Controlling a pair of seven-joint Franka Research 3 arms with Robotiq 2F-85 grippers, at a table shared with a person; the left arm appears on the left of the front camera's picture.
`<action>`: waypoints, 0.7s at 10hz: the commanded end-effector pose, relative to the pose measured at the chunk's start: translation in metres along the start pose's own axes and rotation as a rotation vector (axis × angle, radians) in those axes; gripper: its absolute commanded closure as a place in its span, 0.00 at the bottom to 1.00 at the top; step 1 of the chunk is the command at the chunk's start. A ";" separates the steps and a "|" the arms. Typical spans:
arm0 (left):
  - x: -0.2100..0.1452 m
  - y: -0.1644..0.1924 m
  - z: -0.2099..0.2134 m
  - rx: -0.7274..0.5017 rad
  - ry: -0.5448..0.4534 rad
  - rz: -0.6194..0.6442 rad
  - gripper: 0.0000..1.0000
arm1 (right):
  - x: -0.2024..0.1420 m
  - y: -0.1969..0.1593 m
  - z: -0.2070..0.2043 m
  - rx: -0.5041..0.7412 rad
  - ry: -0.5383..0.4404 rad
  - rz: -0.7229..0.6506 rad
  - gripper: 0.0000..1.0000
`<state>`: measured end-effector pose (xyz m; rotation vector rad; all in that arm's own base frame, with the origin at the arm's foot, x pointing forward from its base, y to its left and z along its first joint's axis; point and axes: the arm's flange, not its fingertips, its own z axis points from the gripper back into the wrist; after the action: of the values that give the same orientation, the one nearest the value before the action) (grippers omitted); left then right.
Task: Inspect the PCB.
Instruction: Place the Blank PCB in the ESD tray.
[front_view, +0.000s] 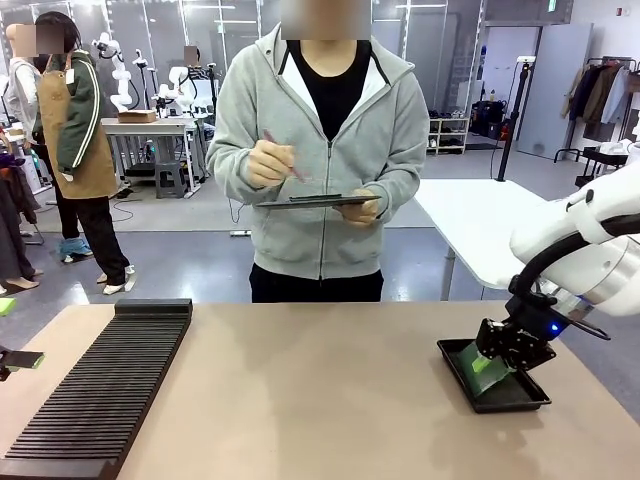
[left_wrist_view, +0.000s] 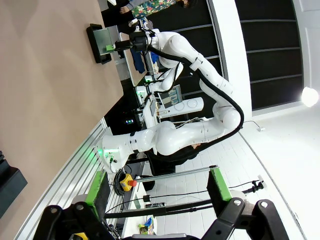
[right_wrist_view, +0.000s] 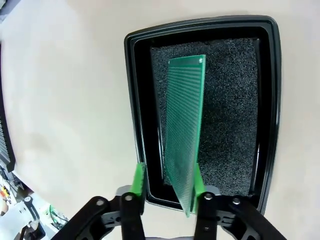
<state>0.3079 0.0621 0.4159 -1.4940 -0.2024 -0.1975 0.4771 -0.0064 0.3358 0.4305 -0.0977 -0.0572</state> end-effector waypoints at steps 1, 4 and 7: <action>0.003 -0.002 -0.001 -0.002 0.001 -0.008 0.00 | -0.011 0.006 -0.001 -0.037 -0.043 0.045 0.18; 0.003 -0.002 -0.001 -0.002 0.001 -0.008 0.00 | -0.017 0.013 0.015 -0.106 -0.076 0.120 0.00; 0.003 -0.002 -0.001 -0.002 0.001 -0.008 0.00 | -0.021 0.022 0.025 -0.179 -0.055 0.140 0.00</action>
<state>0.3079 0.0621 0.4159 -1.4940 -0.2025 -0.1975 0.4586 -0.0018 0.3640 0.2697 -0.1837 0.0794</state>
